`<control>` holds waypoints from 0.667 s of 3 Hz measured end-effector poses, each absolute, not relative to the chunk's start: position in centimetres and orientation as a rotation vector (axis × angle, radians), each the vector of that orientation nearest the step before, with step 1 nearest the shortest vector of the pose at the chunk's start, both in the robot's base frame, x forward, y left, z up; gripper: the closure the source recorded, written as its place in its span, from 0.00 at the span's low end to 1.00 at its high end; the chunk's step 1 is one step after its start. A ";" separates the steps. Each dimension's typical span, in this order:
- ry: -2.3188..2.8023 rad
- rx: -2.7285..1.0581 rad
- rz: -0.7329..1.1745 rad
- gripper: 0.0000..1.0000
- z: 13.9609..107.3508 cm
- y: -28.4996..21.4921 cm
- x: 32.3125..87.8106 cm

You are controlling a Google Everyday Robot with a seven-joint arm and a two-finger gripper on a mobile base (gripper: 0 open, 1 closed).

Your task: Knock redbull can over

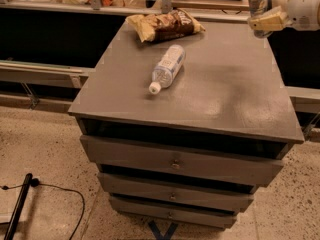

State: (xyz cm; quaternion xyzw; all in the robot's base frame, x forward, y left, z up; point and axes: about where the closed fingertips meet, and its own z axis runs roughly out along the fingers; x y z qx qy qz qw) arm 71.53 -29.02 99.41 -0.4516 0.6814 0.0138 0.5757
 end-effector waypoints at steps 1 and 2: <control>1.602 -1.361 -0.040 1.00 97.9 -27.5 68.3; 1.476 -1.638 -0.094 1.00 94.3 -25.5 64.9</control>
Offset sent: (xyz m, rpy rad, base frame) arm -0.0811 0.0523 -0.0666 -0.6458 -0.1680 0.4664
